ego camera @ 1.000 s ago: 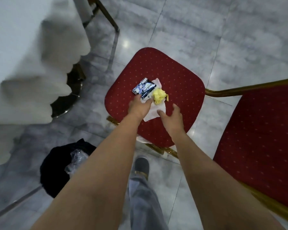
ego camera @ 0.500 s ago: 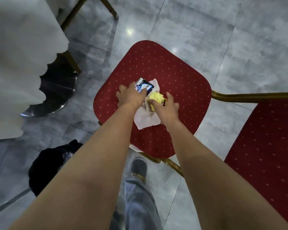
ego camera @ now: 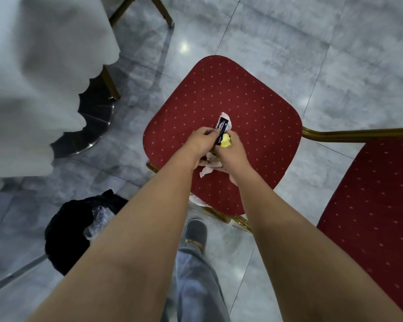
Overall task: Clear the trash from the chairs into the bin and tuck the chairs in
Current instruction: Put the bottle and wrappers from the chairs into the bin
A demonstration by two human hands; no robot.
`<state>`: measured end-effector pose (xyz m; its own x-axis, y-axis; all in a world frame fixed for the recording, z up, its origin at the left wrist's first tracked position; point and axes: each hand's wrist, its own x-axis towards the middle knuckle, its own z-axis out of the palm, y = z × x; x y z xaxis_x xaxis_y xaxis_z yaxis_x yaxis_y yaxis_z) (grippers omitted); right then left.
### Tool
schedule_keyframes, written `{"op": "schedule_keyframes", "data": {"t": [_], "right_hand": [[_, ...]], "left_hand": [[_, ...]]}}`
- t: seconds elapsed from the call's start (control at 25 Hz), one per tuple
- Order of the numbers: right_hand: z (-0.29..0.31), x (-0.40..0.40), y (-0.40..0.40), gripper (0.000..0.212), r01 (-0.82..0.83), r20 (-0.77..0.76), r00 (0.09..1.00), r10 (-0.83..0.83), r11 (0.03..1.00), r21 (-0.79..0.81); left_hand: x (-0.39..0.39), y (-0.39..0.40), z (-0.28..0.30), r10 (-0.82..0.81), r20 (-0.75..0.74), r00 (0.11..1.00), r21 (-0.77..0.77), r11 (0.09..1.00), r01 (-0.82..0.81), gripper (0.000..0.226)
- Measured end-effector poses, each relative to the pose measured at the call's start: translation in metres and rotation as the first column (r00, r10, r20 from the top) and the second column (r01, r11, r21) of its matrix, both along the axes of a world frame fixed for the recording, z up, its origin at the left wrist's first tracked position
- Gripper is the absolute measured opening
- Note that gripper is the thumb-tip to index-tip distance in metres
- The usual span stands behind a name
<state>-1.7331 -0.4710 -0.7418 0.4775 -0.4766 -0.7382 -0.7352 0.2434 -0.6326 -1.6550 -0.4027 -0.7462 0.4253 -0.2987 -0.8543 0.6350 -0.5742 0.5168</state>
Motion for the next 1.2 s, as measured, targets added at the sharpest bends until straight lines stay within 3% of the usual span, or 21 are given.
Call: {"op": "schedule_keyframes", "data": {"t": [0.24,0.48,0.64,0.76,1.08,1.2], "right_hand": [[0.019,-0.02,0.069,0.05,-0.07,0.027,0.997,0.075,0.988,-0.136],[0.027,-0.059,0.22,0.054,-0.167,0.038,0.984,0.173,0.978,-0.122],[0.014,-0.088,0.327,0.067,-0.314,-0.021,0.949,0.314,0.949,-0.036],[0.002,-0.094,0.389,0.065,-0.418,-0.027,0.908,0.418,0.909,0.001],[-0.062,-0.085,0.456,0.057,-0.54,-0.063,0.836,0.545,0.838,0.085],[-0.088,-0.074,0.467,0.063,-0.605,-0.066,0.792,0.608,0.794,0.057]], "left_hand": [[-0.018,0.064,0.039,0.013,0.051,0.999,-0.026,1.0,-0.011,0.042],[-0.063,0.225,0.053,0.093,0.013,0.996,-0.007,0.996,-0.093,0.046],[-0.098,0.34,0.038,0.185,-0.039,0.982,0.081,0.98,-0.181,0.048],[-0.11,0.406,0.018,0.254,-0.057,0.966,0.127,0.961,-0.245,0.043],[-0.12,0.477,-0.05,0.372,-0.032,0.928,0.189,0.914,-0.36,0.05],[-0.117,0.487,-0.075,0.396,-0.016,0.918,0.218,0.898,-0.383,0.05]]}}
